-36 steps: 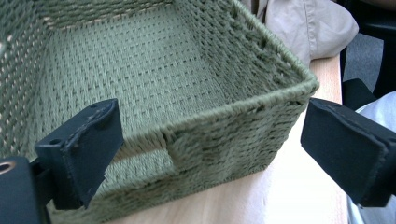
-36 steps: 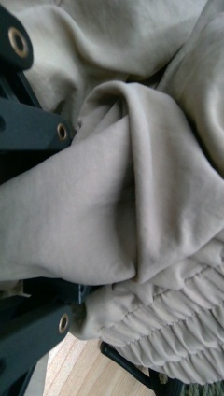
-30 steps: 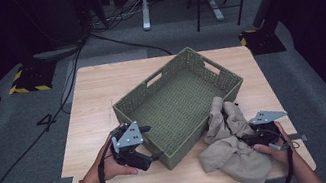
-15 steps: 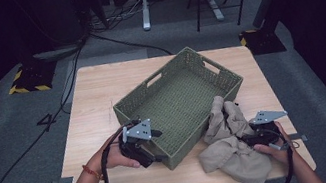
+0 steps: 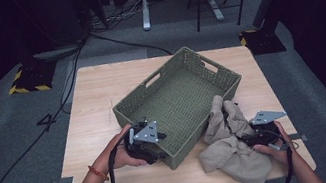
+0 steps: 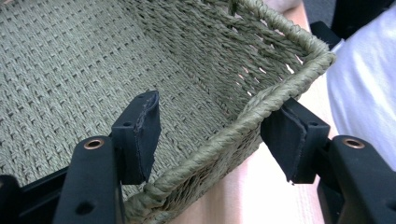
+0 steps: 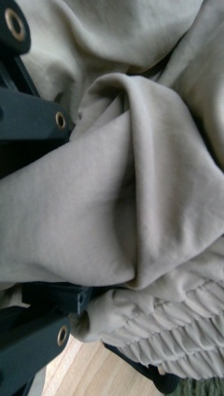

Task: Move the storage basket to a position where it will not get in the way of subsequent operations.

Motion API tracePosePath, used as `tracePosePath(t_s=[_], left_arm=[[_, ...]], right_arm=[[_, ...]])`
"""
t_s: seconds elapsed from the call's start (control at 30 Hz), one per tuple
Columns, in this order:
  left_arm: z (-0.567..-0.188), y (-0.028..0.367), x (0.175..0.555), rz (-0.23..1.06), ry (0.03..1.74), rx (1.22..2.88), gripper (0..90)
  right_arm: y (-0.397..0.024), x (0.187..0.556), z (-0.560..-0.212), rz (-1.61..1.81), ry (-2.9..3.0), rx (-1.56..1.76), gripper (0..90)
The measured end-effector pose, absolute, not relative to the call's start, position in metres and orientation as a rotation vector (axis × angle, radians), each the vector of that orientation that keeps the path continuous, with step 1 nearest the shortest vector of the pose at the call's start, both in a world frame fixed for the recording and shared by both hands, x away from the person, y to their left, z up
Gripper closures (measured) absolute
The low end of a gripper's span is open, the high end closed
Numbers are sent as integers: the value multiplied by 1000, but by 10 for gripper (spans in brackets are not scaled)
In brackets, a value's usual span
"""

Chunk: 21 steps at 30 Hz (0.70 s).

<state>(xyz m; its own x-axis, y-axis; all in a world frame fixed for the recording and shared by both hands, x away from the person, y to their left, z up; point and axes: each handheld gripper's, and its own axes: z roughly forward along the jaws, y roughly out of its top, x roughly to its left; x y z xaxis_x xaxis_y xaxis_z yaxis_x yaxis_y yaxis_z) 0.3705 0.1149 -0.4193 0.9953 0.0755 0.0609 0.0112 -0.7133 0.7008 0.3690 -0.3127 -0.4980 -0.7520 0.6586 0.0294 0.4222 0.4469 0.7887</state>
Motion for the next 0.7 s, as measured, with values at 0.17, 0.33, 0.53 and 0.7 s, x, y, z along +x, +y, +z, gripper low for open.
tracePosePath(t_s=[0.17,0.33,0.53,0.7], left_arm=[[-421,124,373,161,129,2343,395],[-421,145,376,213,262,2332,395],[-423,170,380,293,407,2301,398],[-425,187,385,365,529,2256,403]], right_arm=[[-310,370,-496,1178,2418,932,461],[-303,373,-494,1140,2411,923,447],[-296,379,-491,1103,2396,937,420],[-283,392,-488,1064,2392,966,416]])
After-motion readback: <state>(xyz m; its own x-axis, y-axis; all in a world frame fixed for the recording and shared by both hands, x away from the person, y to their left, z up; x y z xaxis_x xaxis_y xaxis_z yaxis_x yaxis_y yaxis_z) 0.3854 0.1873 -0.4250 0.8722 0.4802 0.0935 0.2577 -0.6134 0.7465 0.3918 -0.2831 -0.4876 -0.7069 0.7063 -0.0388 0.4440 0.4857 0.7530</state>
